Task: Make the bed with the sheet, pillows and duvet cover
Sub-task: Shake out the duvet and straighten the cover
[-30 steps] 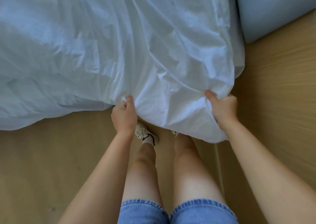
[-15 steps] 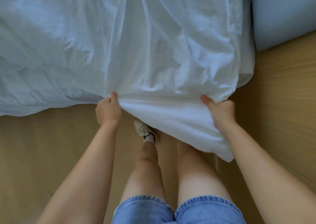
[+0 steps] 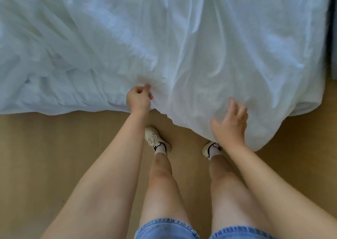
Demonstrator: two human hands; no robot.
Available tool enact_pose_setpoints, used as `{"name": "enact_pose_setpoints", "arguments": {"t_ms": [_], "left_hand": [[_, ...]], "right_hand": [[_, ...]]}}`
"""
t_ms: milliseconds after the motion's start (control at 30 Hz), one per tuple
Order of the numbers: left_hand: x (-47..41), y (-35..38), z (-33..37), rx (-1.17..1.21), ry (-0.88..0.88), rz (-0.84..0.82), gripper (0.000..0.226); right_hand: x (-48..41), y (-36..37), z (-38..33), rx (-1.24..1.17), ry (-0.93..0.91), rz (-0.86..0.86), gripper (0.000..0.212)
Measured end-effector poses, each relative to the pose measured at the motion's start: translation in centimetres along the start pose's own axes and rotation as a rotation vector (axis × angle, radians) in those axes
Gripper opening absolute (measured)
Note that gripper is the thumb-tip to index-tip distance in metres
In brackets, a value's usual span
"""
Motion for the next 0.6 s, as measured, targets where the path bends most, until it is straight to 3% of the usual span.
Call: {"name": "enact_pose_setpoints", "arguments": {"t_ms": [100, 233, 400, 533, 600], "left_hand": [[-0.7, -1.2, 0.5, -0.100, 0.181, -0.081, 0.034], [-1.6, -6.3, -1.3, -0.146, 0.323, -0.119, 0.039], [-6.0, -11.2, -1.5, -0.015, 0.232, -0.074, 0.033], [-9.6, -8.0, 1.3, 0.059, 0.176, -0.230, 0.011], [-10.5, -5.8, 2.4, 0.110, 0.122, -0.309, 0.033]], "right_hand": [[2.6, 3.6, -8.0, 0.010, -0.251, -0.099, 0.071], [4.6, 6.4, -15.2, 0.056, -0.352, -0.062, 0.078], [4.2, 8.8, -19.9, 0.194, -0.369, -0.024, 0.074], [2.2, 8.9, -21.8, 0.190, -0.298, 0.047, 0.058], [1.4, 8.6, -22.6, 0.172, -0.287, 0.071, 0.051]]}}
Point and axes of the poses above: each hand's wrist, its own x-axis away from the middle knuckle, its own y-axis out of the palm, z = x × y, the point moved 6 cm from there along -x, towards the middle knuckle, and after that the axes turned 12 degrees about z, right-handed, at the moved point
